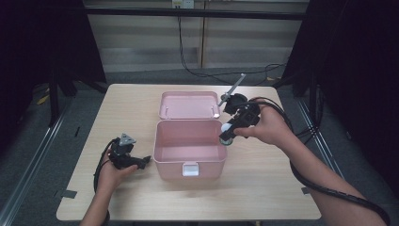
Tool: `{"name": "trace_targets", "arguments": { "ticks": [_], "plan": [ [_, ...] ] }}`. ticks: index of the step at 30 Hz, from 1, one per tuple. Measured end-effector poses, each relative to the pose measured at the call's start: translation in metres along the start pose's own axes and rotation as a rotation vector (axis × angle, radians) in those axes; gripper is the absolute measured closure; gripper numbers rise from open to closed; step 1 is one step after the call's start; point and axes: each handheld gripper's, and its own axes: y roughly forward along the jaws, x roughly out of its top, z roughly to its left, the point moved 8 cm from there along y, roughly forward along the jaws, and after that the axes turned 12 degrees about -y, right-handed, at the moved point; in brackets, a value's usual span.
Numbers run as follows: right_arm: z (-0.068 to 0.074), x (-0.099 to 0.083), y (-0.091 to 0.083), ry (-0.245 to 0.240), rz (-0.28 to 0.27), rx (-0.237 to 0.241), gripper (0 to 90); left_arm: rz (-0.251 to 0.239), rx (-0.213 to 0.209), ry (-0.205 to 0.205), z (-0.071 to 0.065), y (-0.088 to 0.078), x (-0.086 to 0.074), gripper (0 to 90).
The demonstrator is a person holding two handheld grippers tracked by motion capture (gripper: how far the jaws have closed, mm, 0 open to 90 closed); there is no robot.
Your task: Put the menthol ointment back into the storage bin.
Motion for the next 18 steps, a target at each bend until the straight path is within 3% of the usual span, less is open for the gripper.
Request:
{"name": "trace_targets", "arguments": {
  "ticks": [13, 18],
  "plan": [
    [0.004, 0.025, 0.020, -0.022, 0.003, 0.023, 50.4, 0.000, 0.000, 0.000, 0.000, 0.000, 0.000, 1.2],
    [0.003, 0.029, 0.029, -0.005, 0.017, 0.022, 50.5, 0.000, 0.000, 0.000, 0.000, 0.000, 0.000, 1.2]
  ]
}}
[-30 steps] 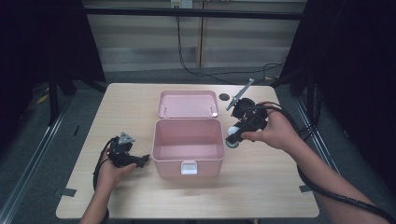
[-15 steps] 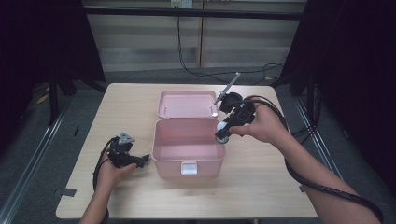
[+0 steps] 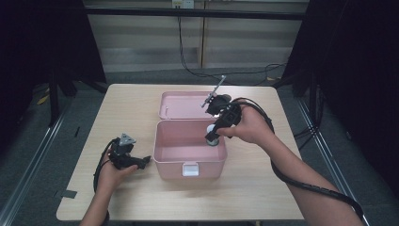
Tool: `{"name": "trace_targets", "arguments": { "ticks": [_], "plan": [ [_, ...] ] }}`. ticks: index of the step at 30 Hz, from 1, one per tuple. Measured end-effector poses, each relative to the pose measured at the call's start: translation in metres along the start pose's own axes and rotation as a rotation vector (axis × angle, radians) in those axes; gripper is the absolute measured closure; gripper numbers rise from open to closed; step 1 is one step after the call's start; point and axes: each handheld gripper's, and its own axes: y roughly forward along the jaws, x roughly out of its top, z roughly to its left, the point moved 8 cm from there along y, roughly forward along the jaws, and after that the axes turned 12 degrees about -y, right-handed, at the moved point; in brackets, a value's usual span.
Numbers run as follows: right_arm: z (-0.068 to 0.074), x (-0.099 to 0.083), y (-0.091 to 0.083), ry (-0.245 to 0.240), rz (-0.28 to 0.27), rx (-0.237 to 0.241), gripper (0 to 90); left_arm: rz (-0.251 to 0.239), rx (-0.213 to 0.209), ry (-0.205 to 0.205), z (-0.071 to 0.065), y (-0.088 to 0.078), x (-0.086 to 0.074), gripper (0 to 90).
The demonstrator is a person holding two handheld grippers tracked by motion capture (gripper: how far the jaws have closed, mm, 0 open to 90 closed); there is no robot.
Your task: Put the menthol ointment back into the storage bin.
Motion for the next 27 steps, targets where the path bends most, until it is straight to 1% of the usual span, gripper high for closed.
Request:
{"name": "trace_targets", "arguments": {
  "ticks": [1, 7, 11, 14, 16, 17, 21, 25, 27],
  "plan": [
    [0.000, 0.000, 0.001, 0.000, 0.006, 0.003, 50.5, 0.000, 0.000, 0.000, 0.000, 0.000, 0.000, 1.2],
    [-0.002, 0.002, 0.010, 0.014, 0.004, 0.003, 50.5, 0.000, 0.000, 0.000, 0.000, 0.000, 0.000, 1.2],
    [-0.003, 0.003, 0.017, 0.025, 0.024, 0.001, 50.5, 0.000, 0.000, 0.000, 0.000, 0.000, 0.000, 1.2],
    [-0.003, 0.003, 0.022, 0.028, 0.027, 0.005, 50.4, 0.000, 0.000, 0.001, 0.000, 0.000, 0.000, 1.2],
    [-0.004, 0.003, 0.025, 0.044, 0.033, 0.005, 50.5, 0.000, 0.000, 0.000, 0.000, 0.000, 0.000, 1.2],
    [-0.005, 0.004, 0.027, 0.040, 0.030, 0.003, 50.5, 0.000, 0.000, 0.000, 0.000, 0.000, 0.000, 1.2],
    [-0.007, 0.006, 0.032, 0.066, 0.023, 0.009, 50.4, 0.000, 0.000, 0.000, 0.000, 0.000, 0.000, 1.2],
    [-0.010, 0.006, 0.039, 0.077, 0.043, 0.003, 50.4, 0.000, 0.000, 0.001, 0.000, 0.000, 0.000, 1.2],
    [-0.011, 0.006, 0.043, 0.086, 0.042, 0.005, 50.5, 0.000, 0.000, 0.001, 0.000, 0.000, 0.000, 1.2]
  ]
}}
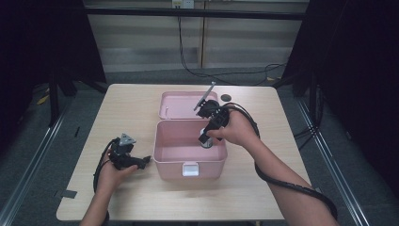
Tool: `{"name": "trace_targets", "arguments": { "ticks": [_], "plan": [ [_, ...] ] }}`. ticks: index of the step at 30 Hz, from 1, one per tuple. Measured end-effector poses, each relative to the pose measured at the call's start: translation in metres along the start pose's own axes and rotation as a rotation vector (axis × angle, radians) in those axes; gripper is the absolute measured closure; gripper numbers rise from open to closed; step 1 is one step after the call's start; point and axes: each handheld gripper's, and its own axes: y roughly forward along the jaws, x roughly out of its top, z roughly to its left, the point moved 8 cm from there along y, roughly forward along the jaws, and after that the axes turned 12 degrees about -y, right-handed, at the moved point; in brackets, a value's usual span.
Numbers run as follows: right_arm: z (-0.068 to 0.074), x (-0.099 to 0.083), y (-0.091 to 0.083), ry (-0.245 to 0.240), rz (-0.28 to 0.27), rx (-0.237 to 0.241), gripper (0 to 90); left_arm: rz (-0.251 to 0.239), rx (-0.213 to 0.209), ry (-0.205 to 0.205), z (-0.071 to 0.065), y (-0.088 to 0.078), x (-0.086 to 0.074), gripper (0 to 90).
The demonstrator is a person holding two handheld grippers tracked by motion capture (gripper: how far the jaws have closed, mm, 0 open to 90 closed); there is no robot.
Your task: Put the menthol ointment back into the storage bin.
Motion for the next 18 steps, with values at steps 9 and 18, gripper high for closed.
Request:
{"name": "trace_targets", "arguments": {
  "ticks": [9, 18],
  "plan": [
    [-0.005, 0.000, 0.015, 0.019, 0.030, -0.014, 50.4, 0.000, 0.000, 0.000, 0.000, 0.000, 0.000, 1.2],
    [-0.006, 0.000, 0.025, 0.041, 0.043, -0.022, 50.4, 0.000, 0.000, 0.000, 0.000, 0.000, 0.000, 1.2]
  ]
}}
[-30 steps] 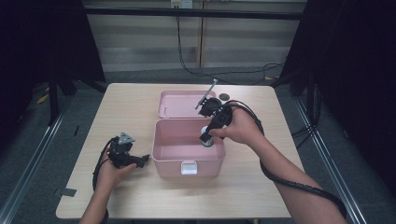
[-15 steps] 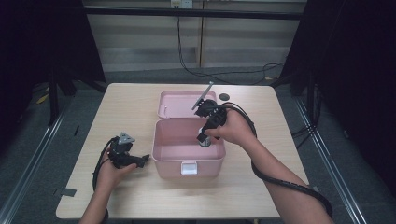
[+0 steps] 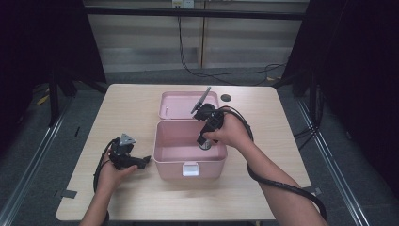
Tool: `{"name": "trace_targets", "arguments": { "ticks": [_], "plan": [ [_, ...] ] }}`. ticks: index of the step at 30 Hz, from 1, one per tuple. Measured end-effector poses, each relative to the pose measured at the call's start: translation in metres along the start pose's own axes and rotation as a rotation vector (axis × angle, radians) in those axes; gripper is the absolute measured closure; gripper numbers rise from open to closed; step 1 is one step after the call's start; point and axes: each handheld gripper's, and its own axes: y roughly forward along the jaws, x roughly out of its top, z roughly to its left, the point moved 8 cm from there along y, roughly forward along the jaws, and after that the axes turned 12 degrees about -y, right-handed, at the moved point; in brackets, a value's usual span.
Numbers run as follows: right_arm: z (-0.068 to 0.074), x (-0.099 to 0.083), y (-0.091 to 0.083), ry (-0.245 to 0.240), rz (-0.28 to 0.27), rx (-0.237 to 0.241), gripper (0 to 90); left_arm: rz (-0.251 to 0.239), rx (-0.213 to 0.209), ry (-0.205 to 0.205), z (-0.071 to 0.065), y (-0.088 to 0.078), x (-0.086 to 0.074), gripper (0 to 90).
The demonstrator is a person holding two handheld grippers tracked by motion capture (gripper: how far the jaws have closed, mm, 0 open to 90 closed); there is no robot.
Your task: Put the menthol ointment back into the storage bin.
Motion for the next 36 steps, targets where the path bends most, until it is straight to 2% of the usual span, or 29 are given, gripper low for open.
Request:
{"name": "trace_targets", "arguments": {
  "ticks": [11, 32, 33, 36],
  "plan": [
    [0.000, 0.002, 0.013, 0.010, 0.023, 0.001, 50.5, 0.000, 0.000, -0.001, 0.000, 0.000, 0.000, 1.2],
    [-0.003, 0.005, 0.032, 0.072, 0.039, -0.011, 50.4, -0.003, 0.000, -0.001, 0.000, 0.000, 0.000, 1.1],
    [-0.004, 0.005, 0.033, 0.057, 0.034, -0.015, 50.4, -0.003, 0.000, -0.001, 0.000, 0.000, 0.000, 1.2],
    [-0.003, 0.007, 0.035, 0.064, 0.040, -0.016, 50.4, -0.002, 0.000, -0.001, 0.000, 0.000, 0.000, 1.1]
  ]
}}
